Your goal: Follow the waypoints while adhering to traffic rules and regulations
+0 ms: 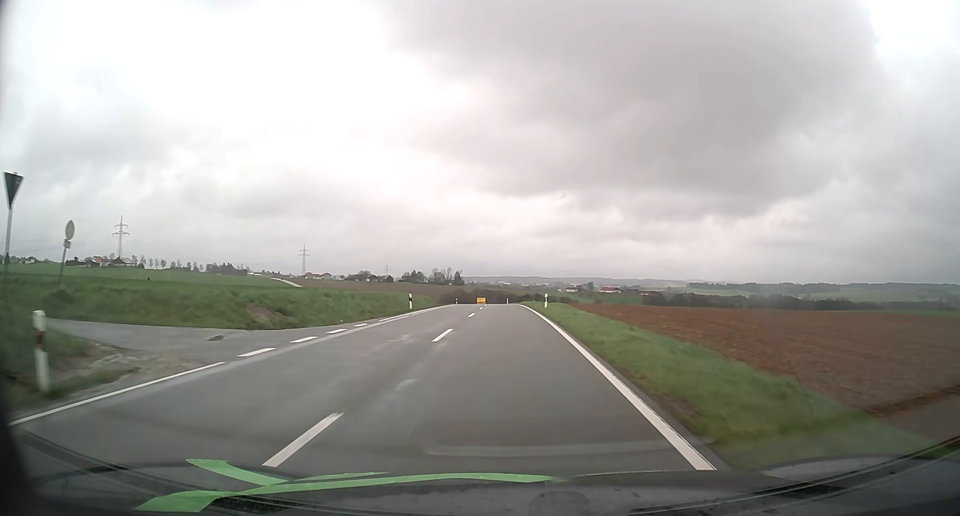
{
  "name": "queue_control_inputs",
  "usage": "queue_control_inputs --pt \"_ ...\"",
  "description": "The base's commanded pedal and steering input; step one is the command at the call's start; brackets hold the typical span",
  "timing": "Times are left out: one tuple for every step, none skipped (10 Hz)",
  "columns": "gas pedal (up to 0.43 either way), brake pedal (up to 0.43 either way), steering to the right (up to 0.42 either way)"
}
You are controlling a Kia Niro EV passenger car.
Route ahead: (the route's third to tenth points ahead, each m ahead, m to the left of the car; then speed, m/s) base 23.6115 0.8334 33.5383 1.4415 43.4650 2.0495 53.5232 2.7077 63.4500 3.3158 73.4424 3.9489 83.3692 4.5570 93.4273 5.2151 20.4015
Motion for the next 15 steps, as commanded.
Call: queue_control_inputs --pt "0.118 0.0 -0.005" --pt "0.118 0.0 -0.003" --pt "0.13 0.0 -0.002" --pt "0.13 0.0 -0.002" --pt "0.087 0.0 -0.002" --pt "0.02 0.0 -0.005" --pt "0.0 0.0 -0.005" --pt "0.0 0.0 -0.005" --pt "0.0 0.0 -0.004" --pt "0.0 0.0 -0.004" --pt "0.0 0.0 -0.004" --pt "0.0 0.0 -0.004" --pt "0.0 0.0 -0.004" --pt "0.0 0.0 -0.004" --pt "0.0 0.0 -0.004"
